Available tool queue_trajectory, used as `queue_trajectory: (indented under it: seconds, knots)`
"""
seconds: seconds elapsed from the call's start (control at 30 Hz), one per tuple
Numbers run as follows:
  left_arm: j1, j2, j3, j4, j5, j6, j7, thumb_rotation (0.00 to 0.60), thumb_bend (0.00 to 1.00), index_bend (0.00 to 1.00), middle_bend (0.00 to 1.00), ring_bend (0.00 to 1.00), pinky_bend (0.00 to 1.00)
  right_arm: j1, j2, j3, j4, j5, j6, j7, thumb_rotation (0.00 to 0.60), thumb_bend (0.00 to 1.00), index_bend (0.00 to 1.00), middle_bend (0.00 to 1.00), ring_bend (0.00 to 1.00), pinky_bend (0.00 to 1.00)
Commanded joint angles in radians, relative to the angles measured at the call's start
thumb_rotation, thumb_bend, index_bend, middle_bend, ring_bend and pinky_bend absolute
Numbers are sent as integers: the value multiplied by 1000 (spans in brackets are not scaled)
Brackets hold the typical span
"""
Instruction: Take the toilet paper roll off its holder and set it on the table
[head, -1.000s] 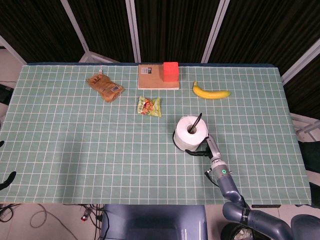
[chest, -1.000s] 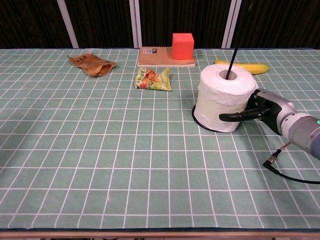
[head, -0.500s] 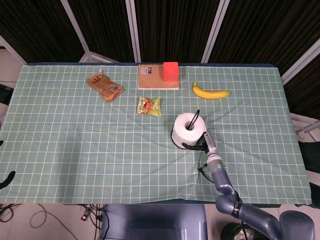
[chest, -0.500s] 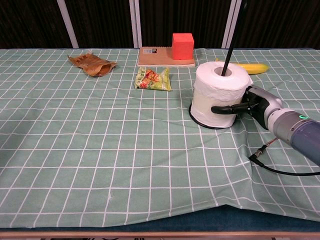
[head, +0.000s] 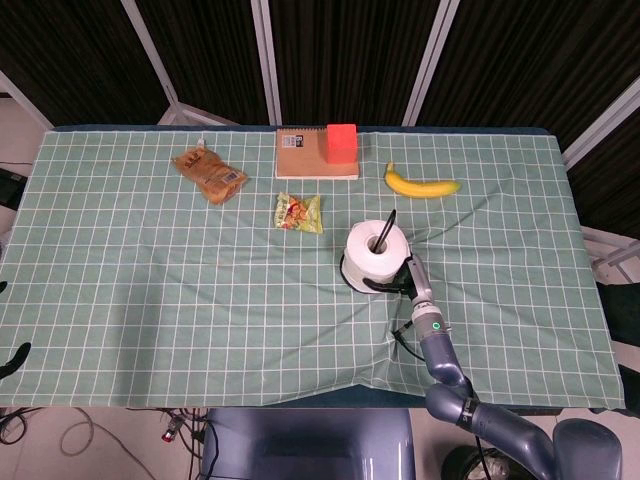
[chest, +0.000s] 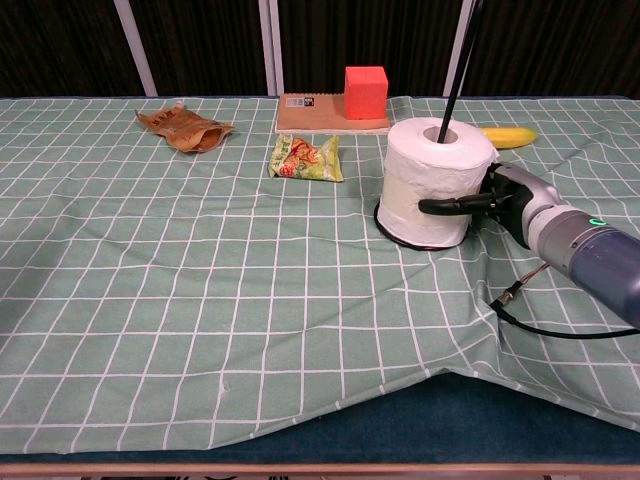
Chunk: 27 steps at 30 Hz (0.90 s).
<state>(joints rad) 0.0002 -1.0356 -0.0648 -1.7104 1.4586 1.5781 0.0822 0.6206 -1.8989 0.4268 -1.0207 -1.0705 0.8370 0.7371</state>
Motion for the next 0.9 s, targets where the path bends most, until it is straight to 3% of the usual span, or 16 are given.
queue_trajectory:
  seconds: [0.03,0.37,0.67,0.9]
  knots:
    - [0,0,0,0,-1,0,1,600,224,118,0,0,34,-4,-15,13,7,20,23,-29,600,89,337,298,332,42]
    - [0,-2,0,-1,-2,1,7,600,223,118,0,0,34,-42,33,22,-93,-14,108,-52,600,96,370,316,361,57]
    - [3,-3,-1,-4,-2,6,12,600,224,118,0,0,34,-117,201,31,-356,-63,193,-95,600,96,378,316,361,56]
    - [6,-2,-2,-5,0,14,9,600,224,118,0,0,34,-165,370,77,-571,-55,235,-172,600,96,378,316,361,56]
